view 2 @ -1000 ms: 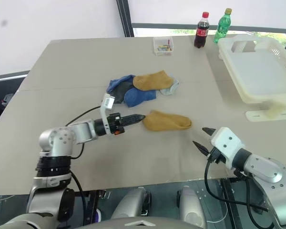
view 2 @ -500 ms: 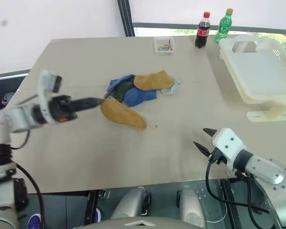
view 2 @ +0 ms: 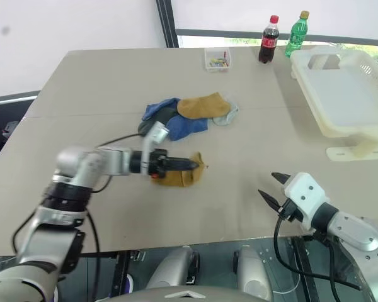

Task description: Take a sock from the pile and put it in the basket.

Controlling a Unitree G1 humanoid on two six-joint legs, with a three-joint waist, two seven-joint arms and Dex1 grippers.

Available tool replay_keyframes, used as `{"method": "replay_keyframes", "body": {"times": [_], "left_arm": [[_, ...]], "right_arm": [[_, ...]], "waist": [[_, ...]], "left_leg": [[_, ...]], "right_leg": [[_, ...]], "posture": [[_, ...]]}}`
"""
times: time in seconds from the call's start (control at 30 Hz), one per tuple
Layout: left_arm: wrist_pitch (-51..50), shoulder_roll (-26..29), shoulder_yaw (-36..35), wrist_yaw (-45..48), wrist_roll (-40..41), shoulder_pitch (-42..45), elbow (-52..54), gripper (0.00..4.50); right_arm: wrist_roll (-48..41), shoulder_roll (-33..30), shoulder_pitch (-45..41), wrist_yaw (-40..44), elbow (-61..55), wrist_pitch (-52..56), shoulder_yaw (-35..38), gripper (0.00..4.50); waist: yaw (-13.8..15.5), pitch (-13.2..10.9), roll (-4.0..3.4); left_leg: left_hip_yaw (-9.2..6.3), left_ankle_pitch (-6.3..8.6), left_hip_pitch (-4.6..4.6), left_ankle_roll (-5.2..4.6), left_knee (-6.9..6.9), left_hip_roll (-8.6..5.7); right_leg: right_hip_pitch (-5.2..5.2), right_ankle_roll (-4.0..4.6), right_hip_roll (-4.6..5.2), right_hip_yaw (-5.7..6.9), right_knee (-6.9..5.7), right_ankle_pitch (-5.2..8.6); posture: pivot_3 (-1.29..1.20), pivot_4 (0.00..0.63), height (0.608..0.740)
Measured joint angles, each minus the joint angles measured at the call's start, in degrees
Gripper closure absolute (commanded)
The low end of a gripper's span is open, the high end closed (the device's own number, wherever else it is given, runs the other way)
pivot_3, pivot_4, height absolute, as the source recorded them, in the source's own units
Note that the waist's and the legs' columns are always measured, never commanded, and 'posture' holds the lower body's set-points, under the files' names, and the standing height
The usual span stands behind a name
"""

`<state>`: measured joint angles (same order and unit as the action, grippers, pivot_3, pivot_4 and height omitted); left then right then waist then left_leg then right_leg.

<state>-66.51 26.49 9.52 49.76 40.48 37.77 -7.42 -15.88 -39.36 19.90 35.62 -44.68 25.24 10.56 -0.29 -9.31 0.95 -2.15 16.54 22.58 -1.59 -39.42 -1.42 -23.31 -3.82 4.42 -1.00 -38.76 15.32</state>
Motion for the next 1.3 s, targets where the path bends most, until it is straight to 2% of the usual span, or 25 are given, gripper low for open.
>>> {"method": "replay_keyframes", "body": {"times": [0.03, 0.17, 0.2, 0.4, 0.43, 0.47, 0.57, 0.67, 0.87, 1.0, 1.07, 1.1, 1.13, 1.2, 1.23, 1.3], "left_arm": [[1.02, -3.85, 2.14, -1.32, -1.32, 0.45, -0.76, 4.43], [2.97, -10.20, 4.04, -3.03, -3.67, 3.36, -3.30, 4.43], [4.65, -13.97, 4.25, -4.41, -5.27, 5.52, -5.30, 4.43], [7.64, -21.67, 6.18, -5.85, -9.05, 7.10, -11.14, 4.43], [7.84, -22.47, 6.59, -5.36, -9.40, 7.09, -12.00, 3.89], [8.16, -22.80, 6.79, -4.88, -9.73, 7.08, -12.23, 3.65], [9.09, -21.94, 6.57, -3.88, -9.95, 6.71, -11.18, 2.39], [10.15, -18.42, 2.95, -2.14, -8.56, 4.46, -5.54, 0.83], [16.71, -7.19, -2.90, 1.33, -8.26, -2.07, 5.81, 0.83], [24.30, -2.22, -1.63, 2.57, -12.99, -8.14, 6.96, 0.83], [27.47, -1.54, 0.48, 2.41, -16.14, -11.13, 6.55, 0.83], [28.61, -2.14, 1.18, 2.13, -16.99, -11.93, 6.33, 1.33], [29.28, -2.70, 1.61, 1.72, -17.58, -11.98, 6.31, 1.61], [30.62, -3.64, 2.58, 0.61, -19.48, -12.03, 5.89, 2.57], [31.06, -4.13, 2.80, 0.04, -20.13, -12.03, 5.52, 2.85], [31.61, -5.66, 3.03, -1.10, -21.07, -12.09, 4.71, 3.79]], "right_arm": [[0.00, 0.11, 0.30, -0.28, -0.64, 0.45, 0.14, 1.80], [-0.08, 0.53, 2.10, -0.99, -2.47, 1.28, 1.28, 1.80], [-0.09, 0.67, 3.22, -1.31, -3.92, 1.95, 1.68, 1.80], [-0.38, 1.02, 5.59, -2.69, -7.22, 5.96, 1.71, 1.80], [-1.01, 1.53, 5.71, -3.33, -7.81, 7.84, 1.68, 1.80], [-1.65, 2.07, 5.73, -4.01, -8.43, 9.69, 1.58, 1.80], [-3.05, 3.21, 4.63, -6.09, -9.53, 14.43, 0.99, 1.80], [-4.85, 5.76, 0.36, -8.84, -9.54, 18.78, 0.08, 1.80], [-7.15, 9.89, -8.31, -13.52, -5.94, 26.32, -2.79, 1.80], [-7.16, 10.43, -10.85, -14.24, -1.40, 27.55, -4.51, 1.80], [-6.99, 10.39, -12.03, -14.21, 1.39, 27.74, -5.47, 1.80], [-6.84, 10.20, -12.19, -14.05, 2.54, 27.74, -6.04, 1.80], [-6.77, 9.97, -12.19, -13.82, 3.39, 27.77, -6.53, 2.34], [-6.43, 9.53, -12.41, -13.35, 4.87, 26.88, -7.80, 3.18], [-6.33, 9.34, -12.47, -13.12, 5.19, 26.46, -7.98, 3.44], [-6.30, 9.17, -12.70, -12.37, 6.06, 25.53, -8.28, 4.39]], "waist": [[0.11, -0.02, 0.03], [0.09, -0.02, 0.03], [0.03, 0.01, 0.00], [-0.23, 0.01, -0.01], [-0.23, 0.01, -0.01], [-0.26, 0.01, -0.01], [-0.48, 0.02, -0.02], [-0.71, 0.03, -0.06], [-0.32, 0.06, -0.10], [0.25, 0.06, -0.10], [0.41, 0.06, -0.10], [0.61, 0.06, -0.09], [0.96, 0.06, -0.09], [1.06, 0.10, -0.11], [1.03, 0.11, -0.11], [1.04, 0.14, -0.11]], "left_leg": [[0.00, 0.01, 0.02, -0.02, -0.01, 0.00], [-0.01, 0.04, 0.03, -0.07, -0.01, 0.01], [0.02, 0.05, 0.02, -0.09, -0.01, 0.00], [0.02, 0.06, 0.01, -0.11, -0.01, -0.01], [0.02, 0.06, 0.01, -0.12, -0.01, 0.00], [0.01, 0.06, 0.01, -0.11, -0.01, 0.01], [0.02, 0.06, -0.01, -0.11, -0.01, 0.04], [0.04, 0.02, -0.07, -0.04, 0.01, 0.11], [0.03, -0.04, -0.07, 0.07, 0.03, 0.06], [-0.01, -0.03, -0.02, 0.06, 0.06, -0.02], [0.00, -0.02, -0.01, 0.04, 0.07, -0.04], [-0.01, -0.02, 0.01, 0.03, 0.07, -0.04], [-0.04, -0.02, 0.01, 0.02, 0.06, -0.03], [-0.04, 0.03, -0.01, -0.06, 0.06, -0.04], [-0.04, 0.06, -0.04, -0.10, 0.06, -0.04], [-0.04, 0.10, -0.12, -0.17, 0.06, -0.04]], "right_leg": [[0.00, 0.00, -0.01, 0.01, 0.00, 0.00], [-0.01, 0.00, -0.03, 0.02, 0.00, 0.00], [-0.01, 0.00, -0.03, 0.00, -0.01, 0.00], [-0.01, -0.01, -0.04, -0.01, -0.01, 0.00], [-0.01, -0.01, -0.04, -0.01, -0.02, 0.00], [-0.01, -0.01, -0.04, -0.01, -0.02, 0.00], [-0.01, -0.01, -0.05, -0.03, -0.02, 0.00], [-0.03, 0.00, -0.07, -0.07, -0.05, 0.00], [-0.02, 0.01, -0.01, -0.06, 0.01, 0.00], [-0.02, 0.01, 0.05, 0.00, 0.09, 0.00], [-0.02, 0.00, 0.05, 0.00, 0.12, 0.00], [-0.02, 0.00, 0.05, 0.02, 0.12, 0.00], [0.00, 0.00, 0.05, 0.05, 0.12, 0.00], [0.02, 0.00, 0.04, 0.06, 0.11, 0.00], [0.04, 0.00, 0.04, 0.05, 0.11, 0.00], [0.12, 0.00, 0.03, 0.07, 0.12, 0.00]], "posture": [[0.00, 0.150, 0.740], [0.00, 0.150, 0.740], [0.00, 0.150, 0.740], [0.00, 0.150, 0.740], [0.00, 0.150, 0.740], [0.00, 0.150, 0.740], [0.00, 0.150, 0.740], [0.00, 0.150, 0.740], [0.00, 0.150, 0.740], [0.00, 0.150, 0.740], [0.00, 0.150, 0.740], [0.00, 0.150, 0.740], [0.00, 0.150, 0.740], [0.00, 0.150, 0.740], [0.00, 0.150, 0.740], [0.00, 0.150, 0.740]]}}
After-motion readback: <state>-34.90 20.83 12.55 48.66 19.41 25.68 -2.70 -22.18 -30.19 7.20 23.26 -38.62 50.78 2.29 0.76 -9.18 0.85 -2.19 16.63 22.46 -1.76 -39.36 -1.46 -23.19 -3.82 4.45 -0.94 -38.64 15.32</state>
